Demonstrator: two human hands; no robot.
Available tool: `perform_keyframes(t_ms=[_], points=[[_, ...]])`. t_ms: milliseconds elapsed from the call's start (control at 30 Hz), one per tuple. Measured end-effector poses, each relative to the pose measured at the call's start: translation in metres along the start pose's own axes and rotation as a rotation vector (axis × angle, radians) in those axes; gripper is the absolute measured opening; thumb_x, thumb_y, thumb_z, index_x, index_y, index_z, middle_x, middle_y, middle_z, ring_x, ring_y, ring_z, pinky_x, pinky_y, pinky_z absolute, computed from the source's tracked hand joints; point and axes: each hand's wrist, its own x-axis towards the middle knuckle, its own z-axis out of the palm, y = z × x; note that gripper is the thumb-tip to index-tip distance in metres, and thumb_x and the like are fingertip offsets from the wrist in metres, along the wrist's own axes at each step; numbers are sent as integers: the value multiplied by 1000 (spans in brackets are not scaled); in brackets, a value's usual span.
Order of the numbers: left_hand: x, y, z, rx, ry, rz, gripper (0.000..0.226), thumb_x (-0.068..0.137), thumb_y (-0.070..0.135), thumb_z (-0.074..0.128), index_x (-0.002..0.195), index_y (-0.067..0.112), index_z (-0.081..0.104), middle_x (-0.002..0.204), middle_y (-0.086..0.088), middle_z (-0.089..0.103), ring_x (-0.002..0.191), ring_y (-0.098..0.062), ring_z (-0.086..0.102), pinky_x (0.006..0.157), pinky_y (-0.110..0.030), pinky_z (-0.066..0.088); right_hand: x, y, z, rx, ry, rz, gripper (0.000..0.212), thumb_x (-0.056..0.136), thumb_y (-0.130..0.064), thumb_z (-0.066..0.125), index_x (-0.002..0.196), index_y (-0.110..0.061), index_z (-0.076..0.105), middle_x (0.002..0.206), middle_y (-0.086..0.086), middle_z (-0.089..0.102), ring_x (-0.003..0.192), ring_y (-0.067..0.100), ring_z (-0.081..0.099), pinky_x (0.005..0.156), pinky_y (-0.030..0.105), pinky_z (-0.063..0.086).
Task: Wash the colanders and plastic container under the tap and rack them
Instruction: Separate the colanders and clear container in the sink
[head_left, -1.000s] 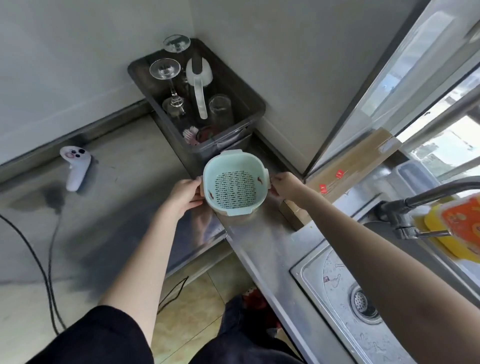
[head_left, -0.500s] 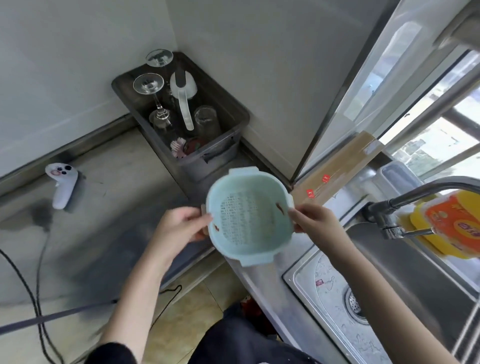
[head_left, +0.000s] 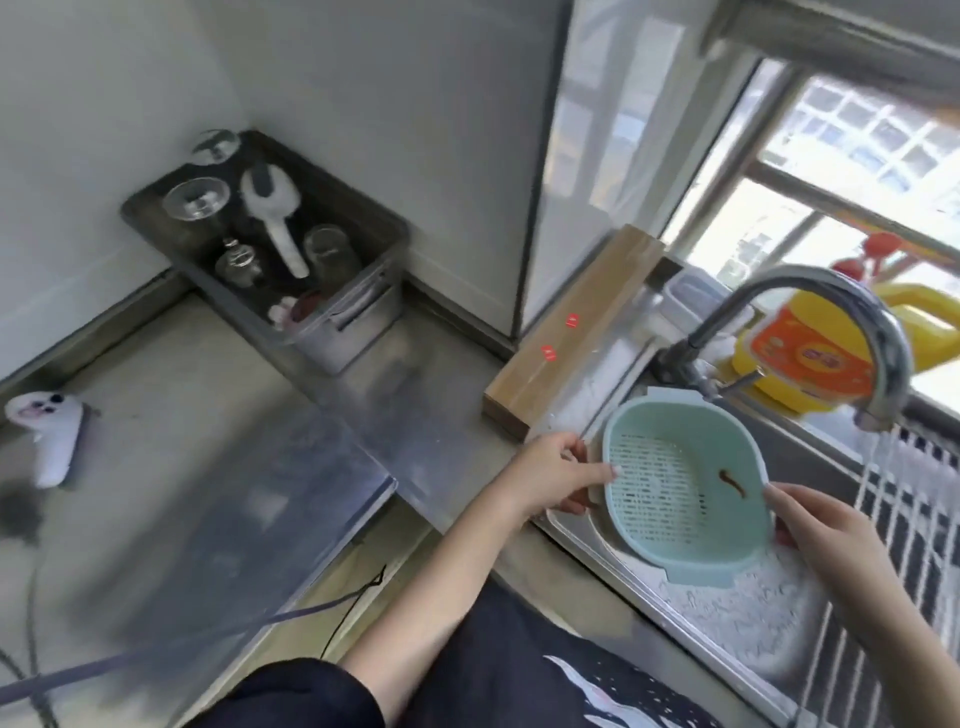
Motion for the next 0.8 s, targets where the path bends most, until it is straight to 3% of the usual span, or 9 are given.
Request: perform_keyframes(t_ms=[67,133,200,300,367,533,700,800], points=[[14,3,12,37,-60,4,28,86,25,69,84,13,45,92,-12,61,70,-16,62,62,-24,57,-3,15,-3,35,44,19,17,93,-27,57,96,-22,73,88,-1,74,86,27,68,79,37,56],[25,6,25,92,-103,-8,26,86,25,68,91,11,46,102,-14,63,82,-20,63,75,-33,58,-8,26,-6,84,97,39,16,94,-25,56,95,-23,72,91,-1,74,84,24,68,77,33,54],[35,9,38,123,-147,-25,24,87,21,66,94,12,45,99,-11,63,83,-18,63,78,-35,56,-13,36,-12,120,146,60,16,94,-23,55,97,-22,71,92,-2,73,82,18,67,70,24,50],[48,10,57,88,-247,-76,26,86,13,68,98,11,45,96,-11,65,77,-17,65,77,-33,56,-17,55,-19,153,207,106,19,95,-23,55,104,-17,70,94,-3,72,82,11,65,65,21,48],[54,10,70,52,-307,-103,27,84,9,69,96,12,45,96,-11,67,77,-18,67,73,-32,57,-18,69,-23,163,251,128,22,94,-24,57,105,-12,70,93,-1,72,83,14,67,67,26,53],[65,5,94,1,-363,-91,21,89,18,64,85,16,44,82,-7,66,67,-14,61,61,-26,50,-22,86,-29,167,301,189,18,94,-23,55,96,-15,71,81,-5,72,74,11,66,65,29,54],[72,0,109,-7,-255,-103,24,100,31,40,87,18,55,70,1,58,56,-7,56,54,-22,44,-18,95,-27,129,296,220,15,94,-25,55,100,-18,67,85,-4,71,76,11,67,72,37,58],[80,-2,117,69,-170,-40,26,102,29,37,90,15,56,82,-6,62,69,-13,61,58,-26,49,-13,99,-23,139,318,240,10,93,-24,58,102,-21,58,88,0,68,77,13,67,70,40,58]])
